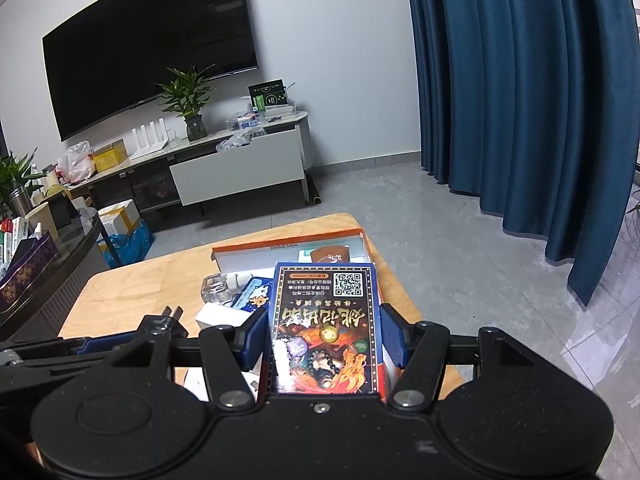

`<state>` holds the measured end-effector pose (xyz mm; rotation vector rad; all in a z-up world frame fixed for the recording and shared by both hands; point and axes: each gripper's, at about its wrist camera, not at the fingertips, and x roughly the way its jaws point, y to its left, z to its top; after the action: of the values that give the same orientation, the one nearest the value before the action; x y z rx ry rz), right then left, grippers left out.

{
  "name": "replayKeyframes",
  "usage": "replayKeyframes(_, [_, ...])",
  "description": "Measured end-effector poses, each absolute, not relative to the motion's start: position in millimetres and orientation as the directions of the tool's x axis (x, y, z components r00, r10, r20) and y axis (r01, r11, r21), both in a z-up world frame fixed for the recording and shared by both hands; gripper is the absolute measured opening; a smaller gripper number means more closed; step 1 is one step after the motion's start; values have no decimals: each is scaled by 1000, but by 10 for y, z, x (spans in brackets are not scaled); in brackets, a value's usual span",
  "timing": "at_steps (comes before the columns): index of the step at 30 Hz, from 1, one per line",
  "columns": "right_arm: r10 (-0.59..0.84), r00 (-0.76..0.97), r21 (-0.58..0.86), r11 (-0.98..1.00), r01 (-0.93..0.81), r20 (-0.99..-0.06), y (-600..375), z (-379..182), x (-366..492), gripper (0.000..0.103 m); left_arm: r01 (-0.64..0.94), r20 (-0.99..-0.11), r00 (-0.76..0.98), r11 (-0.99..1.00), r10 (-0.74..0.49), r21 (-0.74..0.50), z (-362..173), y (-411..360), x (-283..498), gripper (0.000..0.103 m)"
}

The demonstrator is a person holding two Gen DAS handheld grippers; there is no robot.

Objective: Organize rigid objects
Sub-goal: 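Carry the black charger and card box over the lid with both grippers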

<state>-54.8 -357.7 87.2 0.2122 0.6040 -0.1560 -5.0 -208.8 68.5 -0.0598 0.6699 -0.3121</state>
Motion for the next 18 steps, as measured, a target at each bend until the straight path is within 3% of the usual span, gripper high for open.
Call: replayKeyframes(18, [-70, 801, 146, 970, 194, -594, -3540, 781, -532, 71, 251, -619, 728, 955, -296, -161, 669, -2065, -107, 37])
